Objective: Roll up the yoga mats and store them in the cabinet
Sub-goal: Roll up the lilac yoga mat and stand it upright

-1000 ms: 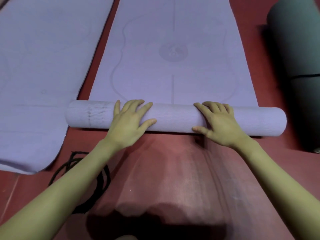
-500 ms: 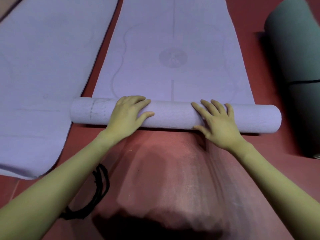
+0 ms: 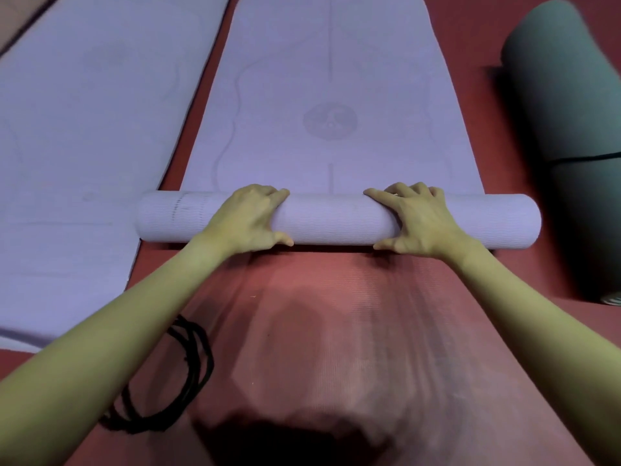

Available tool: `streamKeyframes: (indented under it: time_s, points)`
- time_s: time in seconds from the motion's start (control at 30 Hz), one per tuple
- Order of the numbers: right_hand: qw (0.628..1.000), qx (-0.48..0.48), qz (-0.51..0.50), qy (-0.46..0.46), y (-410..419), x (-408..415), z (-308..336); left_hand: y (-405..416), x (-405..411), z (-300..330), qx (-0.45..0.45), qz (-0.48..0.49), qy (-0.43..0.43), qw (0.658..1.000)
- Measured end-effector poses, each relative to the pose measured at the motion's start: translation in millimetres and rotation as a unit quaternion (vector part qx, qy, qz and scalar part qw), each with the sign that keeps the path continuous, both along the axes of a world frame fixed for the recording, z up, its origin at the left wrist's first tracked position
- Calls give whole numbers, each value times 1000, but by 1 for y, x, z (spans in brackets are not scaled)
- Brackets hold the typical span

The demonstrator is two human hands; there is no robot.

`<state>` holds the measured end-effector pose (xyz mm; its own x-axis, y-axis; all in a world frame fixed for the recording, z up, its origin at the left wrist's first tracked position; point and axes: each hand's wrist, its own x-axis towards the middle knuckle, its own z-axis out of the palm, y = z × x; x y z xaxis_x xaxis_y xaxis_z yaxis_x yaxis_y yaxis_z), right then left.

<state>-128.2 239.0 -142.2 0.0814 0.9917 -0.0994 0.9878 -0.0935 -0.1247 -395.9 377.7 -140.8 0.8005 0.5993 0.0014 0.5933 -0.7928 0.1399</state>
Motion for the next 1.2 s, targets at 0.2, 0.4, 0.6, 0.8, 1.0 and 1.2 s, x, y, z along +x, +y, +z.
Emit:
streamKeyframes:
  time_s: [0.2,0.4,0.6,0.8,1.0,1.2]
  points:
    - [999,-18,0,31,-60,-24,7,-61,-32,8,-29,-6,-17,999]
    - [993,-93,8,72,-101,-44,6,-109,-63,-4,-76,0,-25,997]
    - [974,-180,7,136,-72,-29,11,-114,-58,-6,-64,-9,-10,998]
    - [986,-139,27,85,-72,-39,14,-89,-45,3,-163,28,-36,986]
    - [999,-24,17,37,-81,-63,-8,-66,-32,14,-226,48,21,973]
    - [990,-107,6,88,-44,-45,9,-91,-41,4,-59,16,-12,998]
